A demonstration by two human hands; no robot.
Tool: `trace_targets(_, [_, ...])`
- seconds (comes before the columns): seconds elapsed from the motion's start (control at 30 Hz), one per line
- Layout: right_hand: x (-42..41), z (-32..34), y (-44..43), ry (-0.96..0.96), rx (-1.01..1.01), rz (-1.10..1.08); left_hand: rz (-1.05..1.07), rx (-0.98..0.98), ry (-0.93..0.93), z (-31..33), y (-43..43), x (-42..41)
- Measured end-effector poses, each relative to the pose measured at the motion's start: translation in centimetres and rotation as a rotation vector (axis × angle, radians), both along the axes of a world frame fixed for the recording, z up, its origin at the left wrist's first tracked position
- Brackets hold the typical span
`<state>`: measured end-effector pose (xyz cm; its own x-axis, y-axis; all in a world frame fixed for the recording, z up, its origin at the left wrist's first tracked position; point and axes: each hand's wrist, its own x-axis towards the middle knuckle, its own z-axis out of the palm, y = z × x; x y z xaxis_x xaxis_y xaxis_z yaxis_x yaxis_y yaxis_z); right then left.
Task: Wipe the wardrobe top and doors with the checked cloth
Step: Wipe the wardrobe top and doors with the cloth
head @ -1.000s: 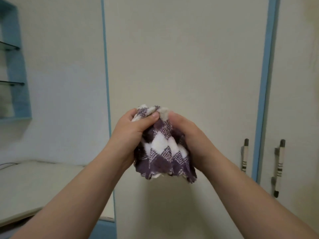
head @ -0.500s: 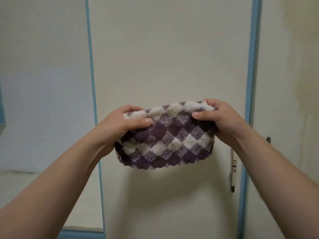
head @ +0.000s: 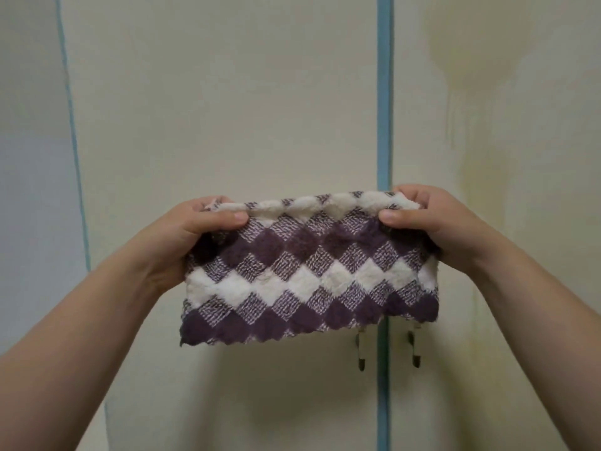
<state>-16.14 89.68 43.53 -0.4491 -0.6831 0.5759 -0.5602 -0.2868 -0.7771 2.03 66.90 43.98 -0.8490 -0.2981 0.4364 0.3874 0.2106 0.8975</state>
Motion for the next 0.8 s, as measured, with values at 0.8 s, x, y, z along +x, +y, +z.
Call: trace_targets(0.8, [-17.0,0.8,19.5,0.621,0.068,-0.64,0.945,-0.625,0.055,0.0,17.5,-15.4])
